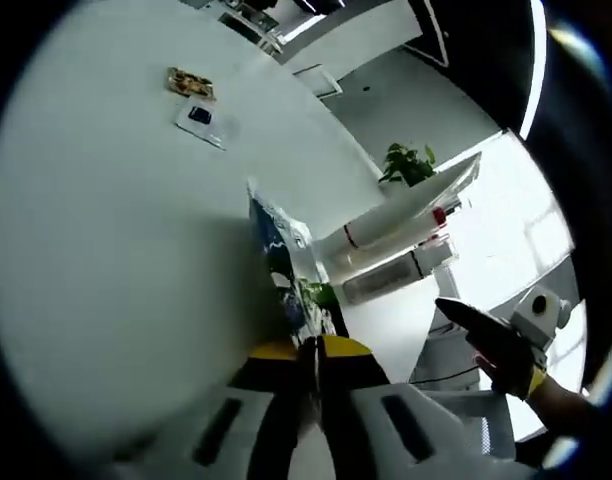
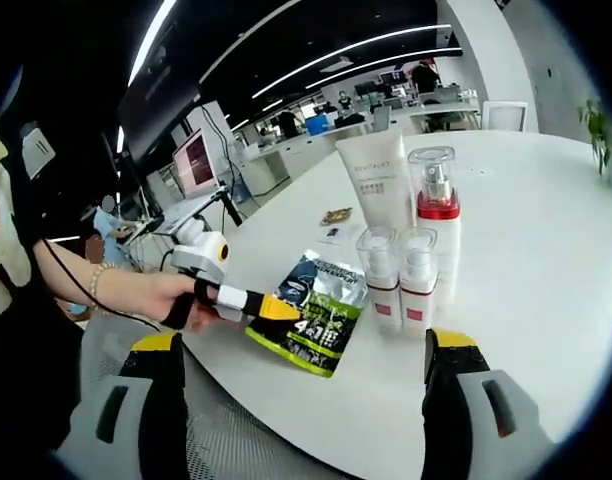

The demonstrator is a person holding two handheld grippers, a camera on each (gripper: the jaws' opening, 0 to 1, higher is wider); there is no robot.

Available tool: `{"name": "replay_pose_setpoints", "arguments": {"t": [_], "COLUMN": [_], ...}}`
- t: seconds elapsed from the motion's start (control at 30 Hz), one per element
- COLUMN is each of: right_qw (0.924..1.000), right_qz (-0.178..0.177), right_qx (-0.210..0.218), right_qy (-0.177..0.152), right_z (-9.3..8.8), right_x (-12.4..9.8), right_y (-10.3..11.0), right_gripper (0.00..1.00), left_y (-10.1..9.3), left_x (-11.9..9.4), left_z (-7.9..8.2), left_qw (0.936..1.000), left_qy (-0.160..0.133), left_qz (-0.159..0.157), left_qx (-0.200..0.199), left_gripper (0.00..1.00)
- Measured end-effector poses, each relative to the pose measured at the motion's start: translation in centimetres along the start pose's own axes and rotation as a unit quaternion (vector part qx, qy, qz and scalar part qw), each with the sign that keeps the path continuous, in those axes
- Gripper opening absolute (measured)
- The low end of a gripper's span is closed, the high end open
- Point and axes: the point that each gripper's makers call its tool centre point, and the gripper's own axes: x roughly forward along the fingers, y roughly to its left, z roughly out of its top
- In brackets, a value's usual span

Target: Arrange the skincare products in the storage area until every visible bottle or jar stands upright without overlapping.

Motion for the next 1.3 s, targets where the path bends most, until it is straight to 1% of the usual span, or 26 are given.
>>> {"name": "replay_pose_setpoints", "arguments": {"t": [0.13, 0.2, 0.27, 0.33, 0.47, 0.53, 0.63, 0.7, 0.8, 0.83, 0.93, 0.97, 1.07, 1.1, 1.17, 1.3], "right_qw": [1.0, 1.0, 1.0, 1.0, 1.0, 1.0, 1.0, 1.0, 1.0, 1.0, 1.0, 1.0, 1.0, 1.0, 1.0, 1.0], "right_qz": [-0.001, 0.0, 0.0, 0.0, 0.0, 0.0, 0.0, 0.001, 0.0, 0.001, 0.001, 0.001, 0.001, 0.001, 0.0, 0.0], "right_qx": [0.002, 0.003, 0.003, 0.003, 0.004, 0.004, 0.005, 0.006, 0.005, 0.005, 0.006, 0.006, 0.006, 0.007, 0.007, 0.008], "right_qy": [0.0, 0.0, 0.001, 0.0, 0.0, 0.0, 0.0, 0.001, 0.0, 0.001, 0.001, 0.001, 0.001, 0.002, 0.001, 0.002], "right_z": [0.0, -0.1, -0.1, -0.1, -0.1, -0.1, -0.1, -0.1, -0.1, -0.1, -0.1, -0.1, -0.1, -0.1, -0.1, -0.2], "right_x": [-0.1, 0.0, 0.0, 0.0, 0.0, 0.0, 0.0, 0.0, 0.0, 0.0, 0.0, 0.0, 0.0, 0.0, 0.0, 0.0], "right_y": [0.0, 0.0, 0.0, 0.0, -0.1, -0.1, -0.1, -0.1, 0.0, 0.0, 0.0, 0.0, 0.1, 0.1, 0.1, 0.0], "right_gripper": [1.0, 1.0, 1.0, 1.0, 1.0, 1.0, 1.0, 1.0, 1.0, 1.0, 1.0, 1.0, 1.0, 1.0, 1.0, 1.0], "left_y": [0.6, -0.1, 0.2, 0.4, 0.0, 0.5, 0.3, 0.4, 0.8, 0.7, 0.8, 1.1, 1.0, 1.3, 1.3, 1.4], "left_x": [-0.1, 0.0, 0.1, 0.1, -0.2, -0.1, -0.1, -0.2, -0.3, -0.3, -0.4, -0.4, -0.4, -0.6, -0.7, -0.7], "left_z": [0.1, 0.0, 0.0, 0.2, 0.5, 0.5, 0.6, 0.7, 0.6, 0.6, 0.7, 0.7, 0.7, 0.9, 0.9, 0.9], "left_qw": [0.9983, 0.9974, 0.9965, 0.9939, 0.9872, 0.9835, 0.9803, 0.9788, 0.973, 0.9725, 0.9666, 0.9643, 0.9617, 0.9607, 0.9588, 0.9566], "left_qy": [0.007, 0.01, 0.009, 0.011, 0.018, 0.021, 0.022, 0.023, 0.033, 0.034, 0.038, 0.04, 0.043, 0.044, 0.047, 0.051], "left_qz": [0.025, 0.026, 0.031, 0.041, 0.059, 0.068, 0.075, 0.083, 0.096, 0.096, 0.108, 0.113, 0.121, 0.125, 0.129, 0.134], "left_qx": [0.052, 0.066, 0.077, 0.102, 0.147, 0.167, 0.182, 0.186, 0.207, 0.209, 0.229, 0.236, 0.242, 0.244, 0.249, 0.254], "left_gripper": [0.05, 0.05, 0.06, 0.07, 0.1, 0.13, 0.18, 0.18, 0.19, 0.19, 0.21, 0.21, 0.22, 0.22, 0.23, 0.24]}}
